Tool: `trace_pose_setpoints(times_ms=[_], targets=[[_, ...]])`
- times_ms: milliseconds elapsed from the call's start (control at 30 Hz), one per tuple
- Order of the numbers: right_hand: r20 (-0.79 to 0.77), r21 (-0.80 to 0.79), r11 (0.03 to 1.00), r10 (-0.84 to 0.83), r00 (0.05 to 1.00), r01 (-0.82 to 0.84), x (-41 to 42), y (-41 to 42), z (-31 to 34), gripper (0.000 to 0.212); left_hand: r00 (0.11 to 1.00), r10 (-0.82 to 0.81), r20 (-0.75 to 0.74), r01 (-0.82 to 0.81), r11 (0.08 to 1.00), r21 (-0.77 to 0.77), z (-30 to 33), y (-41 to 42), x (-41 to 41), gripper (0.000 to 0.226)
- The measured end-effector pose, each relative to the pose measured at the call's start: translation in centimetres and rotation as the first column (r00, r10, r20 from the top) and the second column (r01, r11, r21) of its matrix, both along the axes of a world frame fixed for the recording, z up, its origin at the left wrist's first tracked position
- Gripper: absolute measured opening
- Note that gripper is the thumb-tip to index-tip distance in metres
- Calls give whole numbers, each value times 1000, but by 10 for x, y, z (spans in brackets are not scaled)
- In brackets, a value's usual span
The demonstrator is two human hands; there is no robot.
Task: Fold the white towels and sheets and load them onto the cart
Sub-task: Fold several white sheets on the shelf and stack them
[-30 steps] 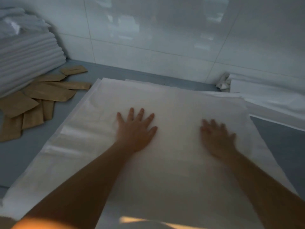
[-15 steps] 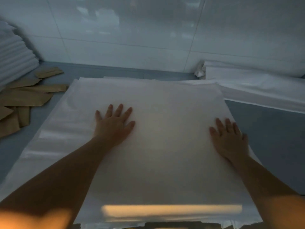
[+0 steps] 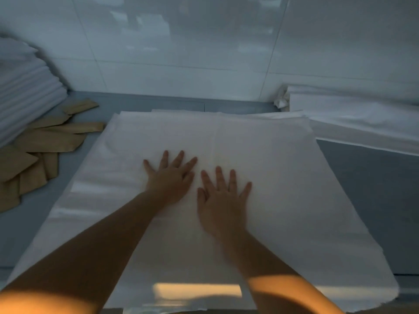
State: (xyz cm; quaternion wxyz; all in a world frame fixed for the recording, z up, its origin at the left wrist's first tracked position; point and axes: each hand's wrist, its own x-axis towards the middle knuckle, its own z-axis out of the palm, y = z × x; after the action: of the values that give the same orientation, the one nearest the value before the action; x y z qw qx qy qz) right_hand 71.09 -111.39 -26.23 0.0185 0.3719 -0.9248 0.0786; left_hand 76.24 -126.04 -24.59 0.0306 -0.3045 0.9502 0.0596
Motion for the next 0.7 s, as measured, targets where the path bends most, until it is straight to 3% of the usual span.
trace_pose_setpoints(times_ms=[133,300,467,533,633,700], targets=[[-17,78,996,37,999,-36,-3,1,-2,57,997,-65,-42,63,997,-46,-13,57,20,57],[-18,50,999,19,1000,-18,-1,-2,2,53,976,219,-21,-220,971,-95,-12,-21,96,62],[27,47,999,8,1000,-9,1,-2,7,52,895,446,26,-446,895,9,-4,-51,125,60],[22,45,999,10,1000,-11,2,-2,9,51,910,413,38,-415,909,31,-4,-11,97,62],[2,59,998,23,1000,-23,1,0,10,52,991,137,-10,-137,990,-20,-14,68,67,64],[5,74,997,33,999,-34,1,1,10,52,997,81,-11,-82,996,-28,-14,78,72,67]])
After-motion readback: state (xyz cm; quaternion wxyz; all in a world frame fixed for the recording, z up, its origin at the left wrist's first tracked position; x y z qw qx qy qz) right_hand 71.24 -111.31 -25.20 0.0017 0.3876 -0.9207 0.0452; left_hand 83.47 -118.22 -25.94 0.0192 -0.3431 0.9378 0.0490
